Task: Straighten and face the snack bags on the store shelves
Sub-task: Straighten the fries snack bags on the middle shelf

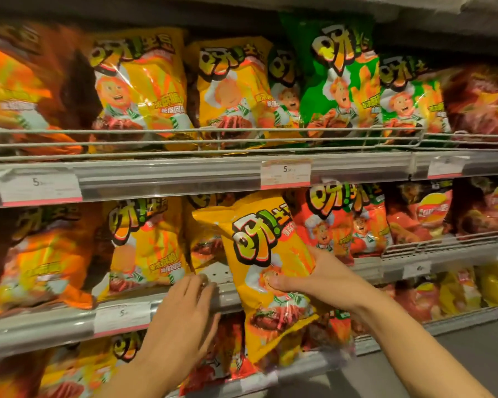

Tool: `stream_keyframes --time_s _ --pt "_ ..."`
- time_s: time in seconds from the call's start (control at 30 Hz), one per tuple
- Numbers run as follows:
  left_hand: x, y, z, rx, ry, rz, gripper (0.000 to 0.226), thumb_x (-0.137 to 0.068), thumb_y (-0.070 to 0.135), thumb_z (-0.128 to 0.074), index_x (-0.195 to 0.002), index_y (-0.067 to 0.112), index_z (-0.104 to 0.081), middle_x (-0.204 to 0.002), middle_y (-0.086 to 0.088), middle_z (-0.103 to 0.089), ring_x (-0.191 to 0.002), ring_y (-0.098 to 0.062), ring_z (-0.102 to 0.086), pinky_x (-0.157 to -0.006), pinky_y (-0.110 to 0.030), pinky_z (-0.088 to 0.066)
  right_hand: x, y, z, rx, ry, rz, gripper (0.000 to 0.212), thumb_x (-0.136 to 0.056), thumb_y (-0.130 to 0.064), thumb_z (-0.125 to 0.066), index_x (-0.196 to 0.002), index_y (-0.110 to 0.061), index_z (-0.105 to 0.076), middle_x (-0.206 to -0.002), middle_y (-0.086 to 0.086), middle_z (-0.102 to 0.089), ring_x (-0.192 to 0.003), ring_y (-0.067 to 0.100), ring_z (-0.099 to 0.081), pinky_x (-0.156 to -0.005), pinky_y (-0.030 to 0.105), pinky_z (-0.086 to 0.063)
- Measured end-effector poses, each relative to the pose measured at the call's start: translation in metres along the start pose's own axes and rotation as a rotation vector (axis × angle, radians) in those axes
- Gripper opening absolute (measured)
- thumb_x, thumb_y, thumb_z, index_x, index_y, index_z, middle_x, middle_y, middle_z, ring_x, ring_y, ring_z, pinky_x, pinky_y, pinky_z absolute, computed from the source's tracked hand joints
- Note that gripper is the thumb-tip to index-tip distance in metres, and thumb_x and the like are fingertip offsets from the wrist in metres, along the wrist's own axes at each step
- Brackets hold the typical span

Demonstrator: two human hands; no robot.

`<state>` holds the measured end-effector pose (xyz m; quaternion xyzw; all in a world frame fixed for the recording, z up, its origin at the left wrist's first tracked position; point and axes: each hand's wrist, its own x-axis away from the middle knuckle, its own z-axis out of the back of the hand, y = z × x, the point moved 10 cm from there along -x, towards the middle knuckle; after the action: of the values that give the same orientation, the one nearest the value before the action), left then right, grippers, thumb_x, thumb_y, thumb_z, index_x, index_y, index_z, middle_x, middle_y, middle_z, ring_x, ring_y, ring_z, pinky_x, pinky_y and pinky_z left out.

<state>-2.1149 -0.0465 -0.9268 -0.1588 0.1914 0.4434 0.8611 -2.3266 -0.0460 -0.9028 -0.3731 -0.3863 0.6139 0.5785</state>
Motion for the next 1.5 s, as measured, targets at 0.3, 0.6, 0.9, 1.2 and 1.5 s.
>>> stream_keyframes --time_s 0.3,0.6,0.9,1.2,1.5 --pt "0.013 -0.010 -0.020 -0.204 -0.061 0.119 0.069 -0.073 0.051 -0.070 -0.124 0.004 -0.068 -0.123 -0.018 -0.067 -0.111 -0.036 -0.066 -0.093 -0.050 -0.054 -0.070 -0.019 -0.018 -0.037 0.456 -0.006 0.082 -0.058 -0.064 -0.089 -0.118 -0.019 -0.058 -0.111 -0.002 -0.070 -0.105 0.023 -0.067 -0.092 0.045 -0.055" --pt "0.016 -0.011 -0.028 -0.203 -0.022 0.140 0.075 -0.066 0.050 -0.080 -0.126 0.006 -0.067 -0.125 -0.019 -0.065 -0.114 -0.038 -0.065 -0.093 -0.052 -0.053 -0.084 0.001 -0.040 -0.090 0.403 0.035 0.071 -0.064 -0.055 -0.091 -0.116 -0.024 -0.054 -0.108 -0.010 -0.068 -0.100 0.009 -0.066 -0.073 0.019 -0.051" --pt "0.020 -0.007 -0.034 -0.132 0.034 0.182 0.064 -0.086 0.051 -0.046 -0.133 0.009 -0.059 -0.135 -0.019 -0.055 -0.127 -0.039 -0.050 -0.100 -0.053 -0.047 -0.079 0.005 -0.047 0.189 0.411 -0.031 0.117 -0.052 -0.090 -0.068 -0.137 -0.015 -0.041 -0.131 0.005 -0.060 -0.119 0.028 -0.059 -0.093 0.048 -0.054" --pt "0.052 0.005 -0.053 0.096 0.075 0.159 0.053 -0.091 0.041 -0.053 -0.134 0.012 -0.048 -0.146 -0.015 -0.036 -0.139 -0.037 -0.034 -0.114 -0.050 -0.027 -0.040 0.007 -0.049 0.337 0.386 0.175 0.103 -0.082 -0.068 -0.068 -0.160 -0.018 -0.024 -0.154 0.000 -0.042 -0.142 0.018 -0.039 -0.113 0.034 -0.037" --pt "0.071 0.032 -0.095 0.149 0.016 0.047 0.041 -0.089 0.037 -0.052 -0.125 0.017 -0.053 -0.150 -0.017 -0.035 -0.145 -0.038 -0.025 -0.115 -0.053 -0.026 0.052 0.098 -0.028 0.317 0.616 0.311 0.006 -0.091 -0.013 -0.071 -0.094 -0.018 -0.069 -0.089 -0.008 -0.064 -0.082 0.007 -0.062 -0.073 0.022 -0.050"
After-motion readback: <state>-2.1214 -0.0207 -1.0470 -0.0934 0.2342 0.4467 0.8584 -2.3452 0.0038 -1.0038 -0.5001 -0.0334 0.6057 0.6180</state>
